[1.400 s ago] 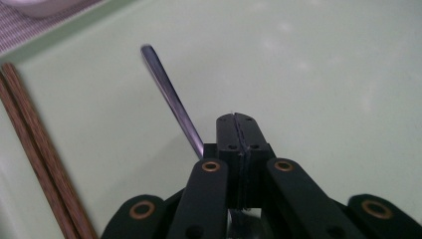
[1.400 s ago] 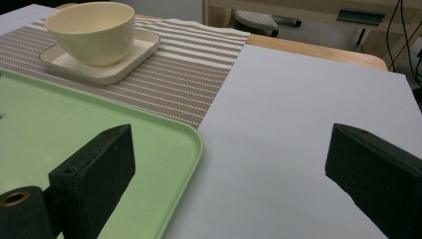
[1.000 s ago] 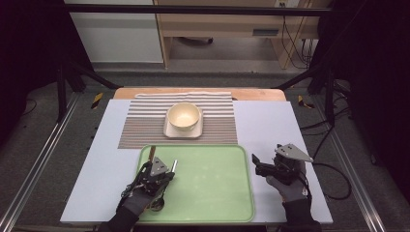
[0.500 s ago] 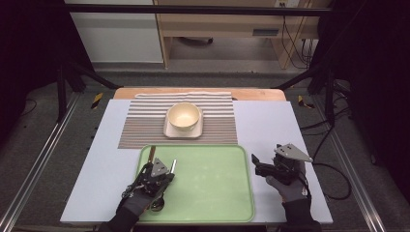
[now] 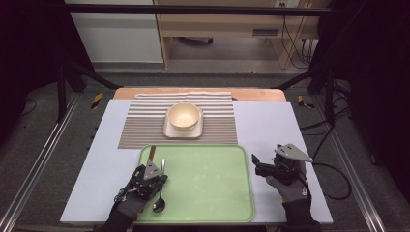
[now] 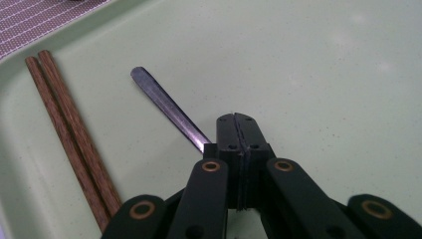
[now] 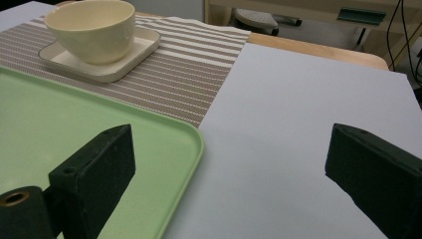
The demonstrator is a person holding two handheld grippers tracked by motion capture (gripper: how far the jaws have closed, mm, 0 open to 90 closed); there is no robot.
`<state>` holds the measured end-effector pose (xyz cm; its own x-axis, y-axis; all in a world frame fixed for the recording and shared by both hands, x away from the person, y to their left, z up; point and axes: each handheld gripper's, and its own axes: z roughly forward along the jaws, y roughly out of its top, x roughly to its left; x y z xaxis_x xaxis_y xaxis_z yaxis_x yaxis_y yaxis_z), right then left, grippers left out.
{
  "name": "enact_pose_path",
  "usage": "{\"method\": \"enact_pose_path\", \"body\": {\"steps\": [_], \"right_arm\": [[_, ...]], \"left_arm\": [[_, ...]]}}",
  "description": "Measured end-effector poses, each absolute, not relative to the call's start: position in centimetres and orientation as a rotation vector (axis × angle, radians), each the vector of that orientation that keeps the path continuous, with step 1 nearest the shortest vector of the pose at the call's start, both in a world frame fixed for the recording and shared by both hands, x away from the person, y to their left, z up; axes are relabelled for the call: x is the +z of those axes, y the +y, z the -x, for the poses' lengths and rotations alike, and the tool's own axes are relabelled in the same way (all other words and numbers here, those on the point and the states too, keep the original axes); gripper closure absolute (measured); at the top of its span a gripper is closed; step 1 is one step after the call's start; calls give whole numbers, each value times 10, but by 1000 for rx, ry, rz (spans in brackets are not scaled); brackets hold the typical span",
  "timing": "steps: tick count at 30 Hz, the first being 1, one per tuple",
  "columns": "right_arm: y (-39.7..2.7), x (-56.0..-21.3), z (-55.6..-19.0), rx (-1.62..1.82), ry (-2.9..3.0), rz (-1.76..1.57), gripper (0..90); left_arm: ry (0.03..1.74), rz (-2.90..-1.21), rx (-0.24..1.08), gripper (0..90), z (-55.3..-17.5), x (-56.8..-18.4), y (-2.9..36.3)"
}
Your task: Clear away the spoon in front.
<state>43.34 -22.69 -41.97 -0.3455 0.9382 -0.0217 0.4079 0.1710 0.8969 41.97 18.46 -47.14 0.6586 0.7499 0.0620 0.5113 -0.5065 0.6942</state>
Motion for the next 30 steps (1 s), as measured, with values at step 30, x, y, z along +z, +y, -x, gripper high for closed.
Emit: {"method": "enact_pose_path", "body": {"steps": [30], "right_arm": [[-228,-419,-432,1133,1844,-1274,60]], "left_arm": [[924,-2250,439,894,-393,-470,191]]}}
